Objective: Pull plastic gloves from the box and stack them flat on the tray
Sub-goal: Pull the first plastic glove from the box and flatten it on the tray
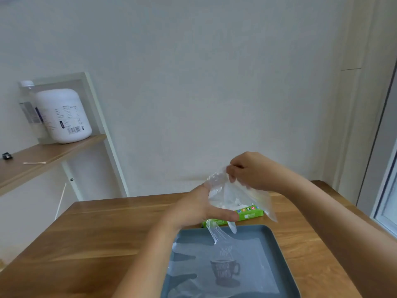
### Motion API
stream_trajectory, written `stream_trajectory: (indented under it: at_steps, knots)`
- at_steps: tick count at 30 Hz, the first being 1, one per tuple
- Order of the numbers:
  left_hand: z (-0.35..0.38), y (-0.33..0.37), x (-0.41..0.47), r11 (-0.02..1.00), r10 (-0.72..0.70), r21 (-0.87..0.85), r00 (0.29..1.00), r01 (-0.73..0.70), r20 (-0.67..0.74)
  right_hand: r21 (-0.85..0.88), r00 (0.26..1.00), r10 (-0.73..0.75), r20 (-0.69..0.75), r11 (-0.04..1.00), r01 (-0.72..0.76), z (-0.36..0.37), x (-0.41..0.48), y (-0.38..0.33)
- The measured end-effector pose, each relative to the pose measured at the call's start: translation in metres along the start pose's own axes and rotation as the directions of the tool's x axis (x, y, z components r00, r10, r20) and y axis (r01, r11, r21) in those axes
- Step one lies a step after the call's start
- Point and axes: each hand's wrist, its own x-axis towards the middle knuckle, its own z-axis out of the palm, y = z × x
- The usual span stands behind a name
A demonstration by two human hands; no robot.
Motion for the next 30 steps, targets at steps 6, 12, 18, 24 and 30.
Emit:
stream_trajectory:
  at_steps: [6, 12, 18, 24, 30]
  knots:
    - [0.007, 0.003, -0.028, 0.985, -0.045, -0.169, 0.912, -0.027, -0.407, -0.056, 0.986, 0.008, 0.165, 0.998, 0.001, -0.003, -0.024, -0.035]
    - [-0.022, 0.012, -0.065, 0.978, -0.145, -0.171, 0.976, 0.117, -0.163, 0.190, 0.956, 0.051, 0.289, 0.976, -0.109, -0.010, -0.033, -0.020]
    - [-0.034, -0.010, -0.057, 0.945, -0.321, -0.055, 0.947, 0.322, 0.021, 0.163, 0.935, 0.174, 0.309, 0.959, -0.232, 0.026, -0.032, 0.014]
    - [-0.021, -0.051, -0.032, 0.862, -0.427, 0.325, 0.903, 0.389, 0.051, 0.061, 0.937, 0.274, 0.218, 0.954, -0.293, 0.079, -0.040, 0.053]
    - [-0.008, -0.076, -0.012, 0.793, -0.522, 0.398, 0.851, 0.462, 0.053, 0.010, 0.947, 0.275, 0.166, 0.960, -0.280, 0.119, -0.039, 0.087]
